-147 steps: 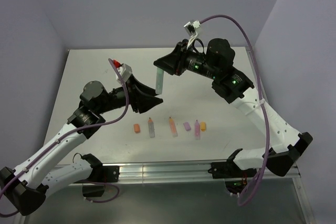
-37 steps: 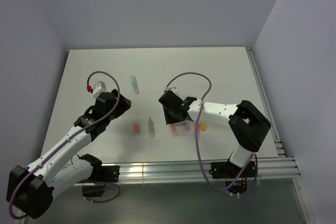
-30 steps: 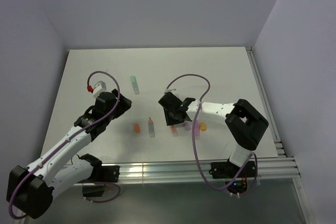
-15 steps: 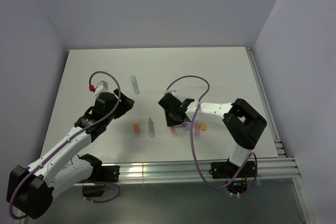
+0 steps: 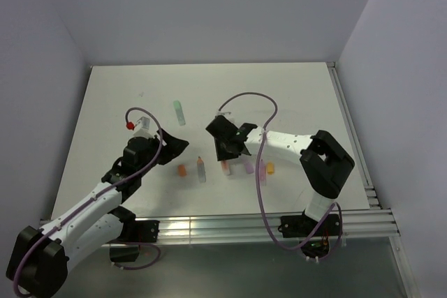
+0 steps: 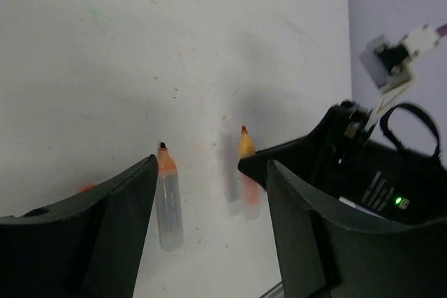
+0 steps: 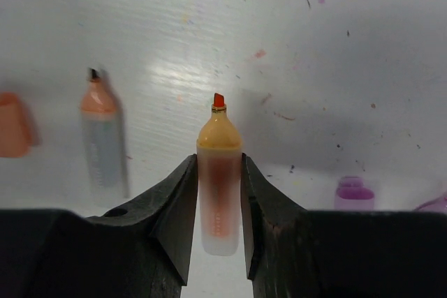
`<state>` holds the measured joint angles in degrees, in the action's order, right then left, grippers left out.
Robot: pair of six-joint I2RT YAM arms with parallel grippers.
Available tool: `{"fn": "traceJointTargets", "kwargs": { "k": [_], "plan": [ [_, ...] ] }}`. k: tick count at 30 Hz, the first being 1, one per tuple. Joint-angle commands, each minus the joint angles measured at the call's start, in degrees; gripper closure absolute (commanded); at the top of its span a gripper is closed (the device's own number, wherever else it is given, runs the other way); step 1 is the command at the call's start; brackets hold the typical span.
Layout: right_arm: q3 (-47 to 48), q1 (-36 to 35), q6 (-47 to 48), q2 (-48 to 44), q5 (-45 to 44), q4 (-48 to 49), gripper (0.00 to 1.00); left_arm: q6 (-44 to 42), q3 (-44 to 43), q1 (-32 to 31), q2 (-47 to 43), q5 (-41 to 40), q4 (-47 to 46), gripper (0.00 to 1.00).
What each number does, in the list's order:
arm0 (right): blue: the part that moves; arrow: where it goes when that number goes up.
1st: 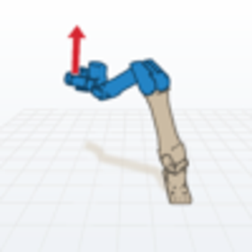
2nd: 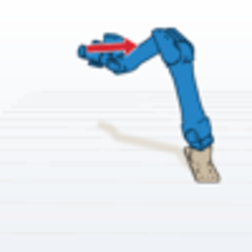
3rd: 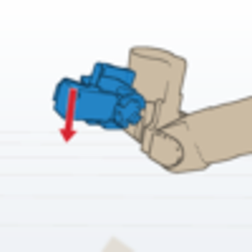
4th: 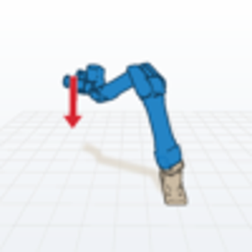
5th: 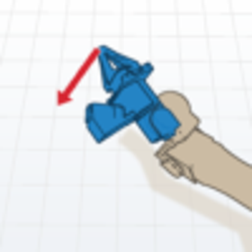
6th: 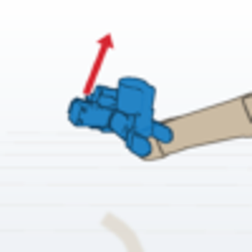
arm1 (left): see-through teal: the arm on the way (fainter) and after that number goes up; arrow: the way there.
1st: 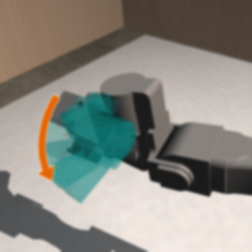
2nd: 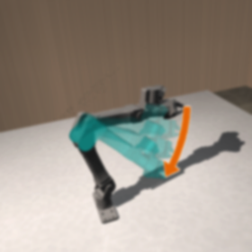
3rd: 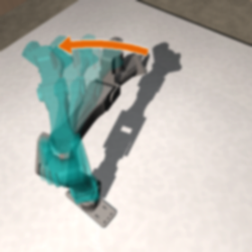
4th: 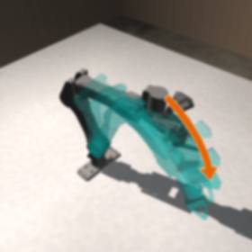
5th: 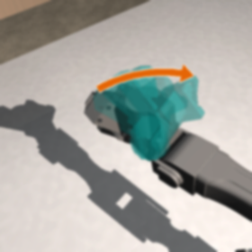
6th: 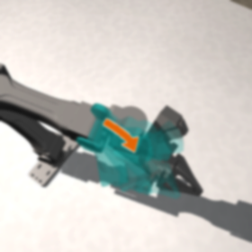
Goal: Insert the pens into the pen caps
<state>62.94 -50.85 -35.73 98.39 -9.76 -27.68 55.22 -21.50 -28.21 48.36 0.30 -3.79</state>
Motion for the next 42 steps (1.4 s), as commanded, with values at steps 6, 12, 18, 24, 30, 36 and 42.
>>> {"fn": "traceJointTargets", "kwargs": {
  "k": [6, 12, 18, 24, 30, 36, 42],
  "plan": [
    [14.57, 1.1, -2.16, -2.85, -2.54, -4.74, 1.0, -0.73, 6.02, -0.62, -2.04, 9.81, -22.31, 0.32],
    [20.64, 1.1, -2.77, -2.15, -2.55, -7.03, 1.0, -2.4, 7.08, -2.9, -1.52, 10.07, -26.79, 0.31],
    [23.11, 1.1, -3.03, -2.67, -0.97, -7.91, 1.0, -3.8, 6.29, -5.01, 1.56, 9.99, -29.08, 0.31],
    [23.2, 1.02, -3.3, -3.82, 1.67, -7.04, 1.0, -4.07, 5.15, -6.86, 5.69, 10.52, -31.27, 0.32],
    [22.4, 0.49, -3.82, -4.35, 2.99, -6.24, 1.0, -3.98, 4.54, -7.92, 8.5, 11.22, -33.9, 0.32],
    [22.05, -0.04, -4.26, -4.87, 2.99, -5.81, 1.0, -2.67, 3.3, -8.53, 11.93, 11.04, -35.84, 0.33],
    [21.18, -0.74, -4.09, -5.4, 3.43, -5.37, 1.0, -1.52, 2.25, -8.62, 15.01, 11.48, -38.48, 0.34]
  ]
}}
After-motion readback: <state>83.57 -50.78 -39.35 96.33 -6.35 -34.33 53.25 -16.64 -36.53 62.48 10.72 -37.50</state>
